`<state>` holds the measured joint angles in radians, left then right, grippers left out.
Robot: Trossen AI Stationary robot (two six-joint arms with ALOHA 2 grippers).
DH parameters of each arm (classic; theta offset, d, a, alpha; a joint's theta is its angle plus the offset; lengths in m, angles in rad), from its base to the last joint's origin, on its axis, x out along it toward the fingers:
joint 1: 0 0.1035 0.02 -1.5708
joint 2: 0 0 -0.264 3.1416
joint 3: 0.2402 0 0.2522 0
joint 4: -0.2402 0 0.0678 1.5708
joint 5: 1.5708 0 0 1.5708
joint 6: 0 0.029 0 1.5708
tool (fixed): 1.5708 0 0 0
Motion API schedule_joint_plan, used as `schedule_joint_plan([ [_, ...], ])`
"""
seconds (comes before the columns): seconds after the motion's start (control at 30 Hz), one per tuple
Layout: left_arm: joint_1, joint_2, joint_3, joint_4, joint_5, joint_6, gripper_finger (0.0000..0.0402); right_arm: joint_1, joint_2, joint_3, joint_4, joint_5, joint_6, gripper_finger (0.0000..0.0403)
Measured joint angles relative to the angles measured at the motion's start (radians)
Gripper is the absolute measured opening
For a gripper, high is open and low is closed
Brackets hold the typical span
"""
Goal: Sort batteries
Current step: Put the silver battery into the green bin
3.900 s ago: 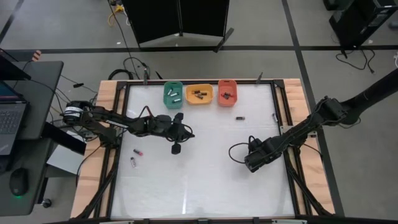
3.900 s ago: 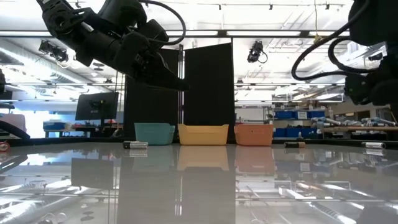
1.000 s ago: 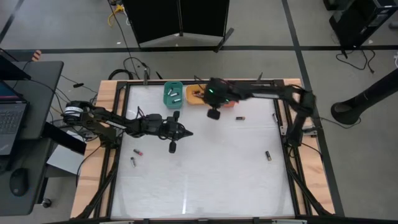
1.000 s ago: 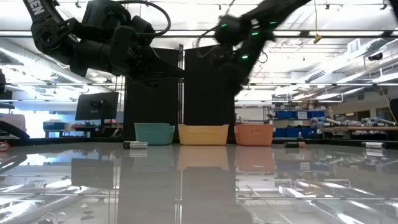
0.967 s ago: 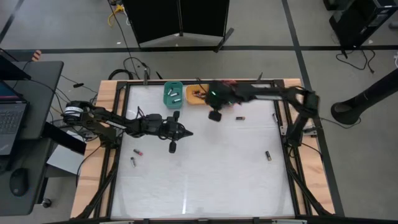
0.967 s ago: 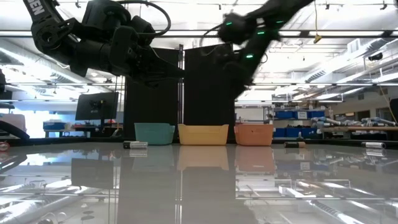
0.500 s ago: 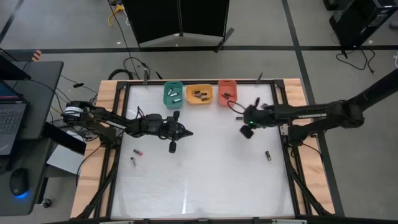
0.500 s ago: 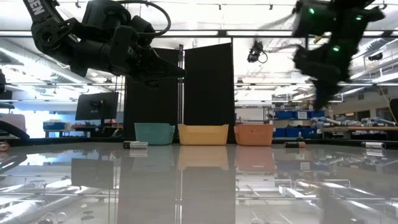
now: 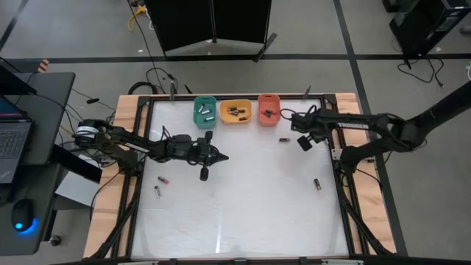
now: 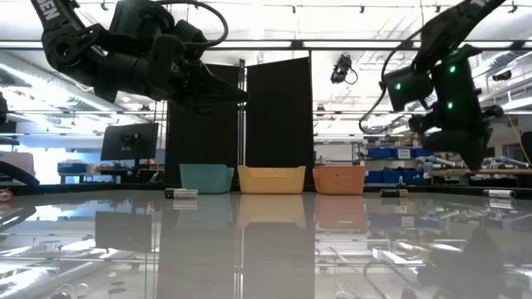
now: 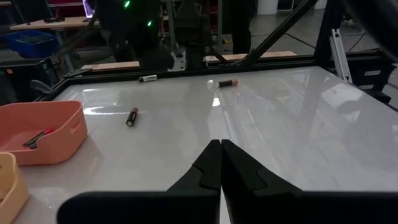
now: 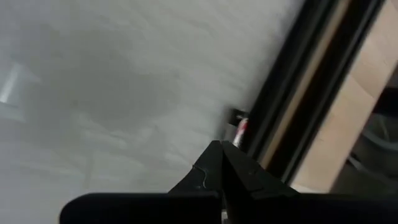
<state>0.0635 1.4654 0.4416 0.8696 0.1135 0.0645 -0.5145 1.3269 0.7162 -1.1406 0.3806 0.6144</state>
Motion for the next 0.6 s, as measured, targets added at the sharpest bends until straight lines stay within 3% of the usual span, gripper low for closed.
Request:
schedule_joint_plan([
  [0.6, 0.000, 0.000, 0.000, -0.011, 0.000, 0.006, 0.0011, -0.156, 0.190, 0.000, 0.003, 0.106, -0.079, 0.0007],
])
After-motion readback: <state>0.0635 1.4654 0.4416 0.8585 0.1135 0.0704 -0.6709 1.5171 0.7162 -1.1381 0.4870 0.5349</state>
